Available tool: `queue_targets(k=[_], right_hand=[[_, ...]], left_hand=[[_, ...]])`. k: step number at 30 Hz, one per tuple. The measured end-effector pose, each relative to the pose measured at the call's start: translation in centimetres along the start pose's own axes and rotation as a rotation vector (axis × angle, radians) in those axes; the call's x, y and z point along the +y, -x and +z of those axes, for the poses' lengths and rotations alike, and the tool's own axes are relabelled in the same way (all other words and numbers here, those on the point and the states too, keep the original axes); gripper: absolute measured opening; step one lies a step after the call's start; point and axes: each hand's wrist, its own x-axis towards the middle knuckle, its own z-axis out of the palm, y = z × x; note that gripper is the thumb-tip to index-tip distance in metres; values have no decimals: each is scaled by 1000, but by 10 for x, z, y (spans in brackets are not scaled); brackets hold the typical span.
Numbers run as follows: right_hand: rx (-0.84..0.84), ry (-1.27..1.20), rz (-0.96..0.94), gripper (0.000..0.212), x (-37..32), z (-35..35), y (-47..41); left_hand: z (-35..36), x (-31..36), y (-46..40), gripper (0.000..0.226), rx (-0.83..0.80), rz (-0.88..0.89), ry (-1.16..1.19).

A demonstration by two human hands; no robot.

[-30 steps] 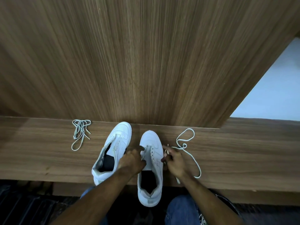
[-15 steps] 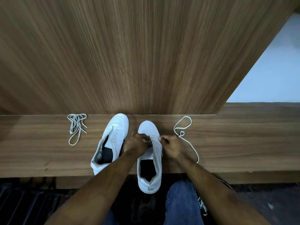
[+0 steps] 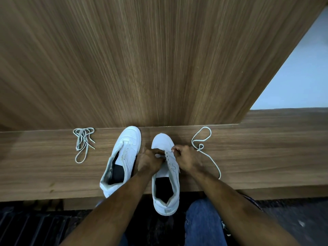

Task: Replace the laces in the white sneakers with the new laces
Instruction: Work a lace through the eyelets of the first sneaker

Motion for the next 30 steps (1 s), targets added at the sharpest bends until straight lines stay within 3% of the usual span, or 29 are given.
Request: queue_targets(k=[15, 22, 26, 30], right_hand=[[30, 46, -13, 21, -5, 9, 3], [-37, -280, 114, 19, -4, 21, -12], [-100, -339, 126, 18, -1, 20, -14], [-90, -281, -9, 33, -8, 22, -8]], left_hand=[[-1, 4, 6, 23, 56, 23, -77], [1, 20, 4, 24, 100, 8, -343], [-1, 25, 0, 24, 60, 97, -515], [-22, 15, -5, 11, -47, 209, -311]])
